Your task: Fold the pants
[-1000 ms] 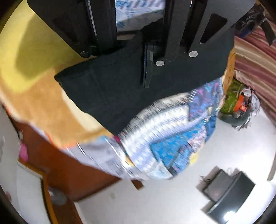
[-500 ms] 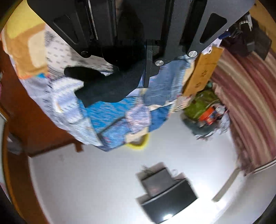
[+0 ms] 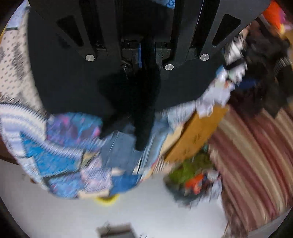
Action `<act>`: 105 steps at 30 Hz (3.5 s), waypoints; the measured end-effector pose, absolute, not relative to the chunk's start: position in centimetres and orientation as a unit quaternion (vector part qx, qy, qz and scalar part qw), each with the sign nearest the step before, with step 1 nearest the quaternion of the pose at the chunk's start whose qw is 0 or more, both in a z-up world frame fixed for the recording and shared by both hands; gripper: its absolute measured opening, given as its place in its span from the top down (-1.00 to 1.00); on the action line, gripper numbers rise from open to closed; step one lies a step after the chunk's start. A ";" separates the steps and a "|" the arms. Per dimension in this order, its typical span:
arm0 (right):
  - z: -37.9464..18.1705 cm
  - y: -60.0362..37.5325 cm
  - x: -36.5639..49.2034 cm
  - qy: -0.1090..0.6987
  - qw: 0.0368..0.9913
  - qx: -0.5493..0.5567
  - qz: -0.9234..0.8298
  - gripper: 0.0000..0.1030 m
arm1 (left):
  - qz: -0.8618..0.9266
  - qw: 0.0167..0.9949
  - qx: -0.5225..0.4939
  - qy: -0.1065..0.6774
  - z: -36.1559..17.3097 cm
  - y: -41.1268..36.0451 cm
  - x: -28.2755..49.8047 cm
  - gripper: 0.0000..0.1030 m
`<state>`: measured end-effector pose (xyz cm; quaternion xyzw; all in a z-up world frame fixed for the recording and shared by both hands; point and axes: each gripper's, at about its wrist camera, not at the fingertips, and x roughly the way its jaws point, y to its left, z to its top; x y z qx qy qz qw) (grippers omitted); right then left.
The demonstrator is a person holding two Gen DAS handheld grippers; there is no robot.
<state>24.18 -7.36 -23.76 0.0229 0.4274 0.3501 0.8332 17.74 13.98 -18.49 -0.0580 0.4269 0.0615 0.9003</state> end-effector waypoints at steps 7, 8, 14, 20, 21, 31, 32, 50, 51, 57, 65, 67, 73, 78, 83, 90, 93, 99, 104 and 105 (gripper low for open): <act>-24.4 -6.6 22.3 0.450 0.811 -0.025 0.373 0.18 | 0.062 0.901 -0.060 0.426 -18.1 13.9 18.2 -1.00; -23.9 -6.9 22.1 0.448 0.809 -0.027 0.379 0.09 | 0.059 0.902 -0.057 0.424 -17.9 13.6 18.5 -1.00; -21.5 -8.6 20.9 0.423 0.815 -0.045 0.393 0.09 | 0.027 0.912 -0.037 0.409 -16.2 10.8 21.0 -1.00; -18.6 -12.2 23.1 0.375 0.854 -0.047 0.359 0.09 | -0.017 0.913 -0.015 0.408 -15.4 7.1 24.9 -1.00; -18.5 -12.7 23.8 0.371 0.859 -0.052 0.349 0.09 | -0.024 0.912 -0.007 0.409 -15.5 6.2 25.9 -1.00; -22.4 -14.7 29.9 0.424 0.849 -0.064 0.309 0.09 | -0.055 0.885 0.013 0.463 -19.4 2.3 32.5 -1.00; -23.4 -14.6 30.3 0.440 0.840 -0.064 0.310 0.09 | -0.055 0.878 0.017 0.474 -20.2 2.1 33.0 -1.00; -26.3 -18.2 25.2 0.462 0.832 -0.064 0.301 0.08 | -0.043 0.865 0.058 0.496 -23.6 2.2 28.4 -0.95; -26.3 -18.3 25.0 0.462 0.833 -0.064 0.298 0.08 | -0.040 0.866 0.062 0.494 -23.4 2.2 28.0 -0.95; -25.3 -19.0 23.6 0.458 0.842 -0.061 0.277 0.07 | -0.023 0.875 0.076 0.478 -22.5 2.4 25.5 -0.94; -20.8 -17.6 22.1 0.411 0.861 -0.059 0.294 0.07 | 0.029 0.895 0.091 0.436 -19.5 4.9 21.8 -0.94; -20.0 -16.6 21.7 0.400 0.863 -0.061 0.302 0.07 | 0.047 0.902 0.077 0.423 -18.6 6.3 20.9 -0.94; -19.2 -12.1 21.6 0.382 0.860 -0.070 0.329 0.01 | 0.078 0.907 -0.019 0.413 -17.2 12.1 18.6 -0.96; -21.2 -7.6 22.0 0.396 0.844 -0.091 0.350 -0.08 | 0.083 0.878 -0.117 0.456 -19.5 16.8 17.7 -0.96; -24.6 -5.5 22.5 0.437 0.821 -0.120 0.347 -0.08 | 0.065 0.847 -0.193 0.490 -22.4 19.0 16.5 -0.96; -25.6 -6.1 22.3 0.442 0.819 -0.110 0.350 -0.09 | -0.009 0.783 -0.324 0.531 -26.0 19.4 15.2 -0.96; -25.7 -5.9 22.0 0.440 0.819 -0.110 0.351 -0.09 | -0.026 0.757 -0.376 0.533 -27.5 19.6 14.7 -0.96; -25.7 -5.9 22.1 0.441 0.818 -0.103 0.354 -0.10 | -0.048 0.735 -0.439 0.514 -29.5 20.6 15.8 -0.98; -25.8 -5.9 22.1 0.439 0.818 -0.102 0.357 -0.10 | -0.038 0.715 -0.471 0.515 -31.3 22.6 18.2 -0.92; -25.8 -5.9 22.1 0.439 0.818 -0.102 0.357 -0.10 | -0.024 0.719 -0.463 0.517 -31.4 22.7 18.5 -0.69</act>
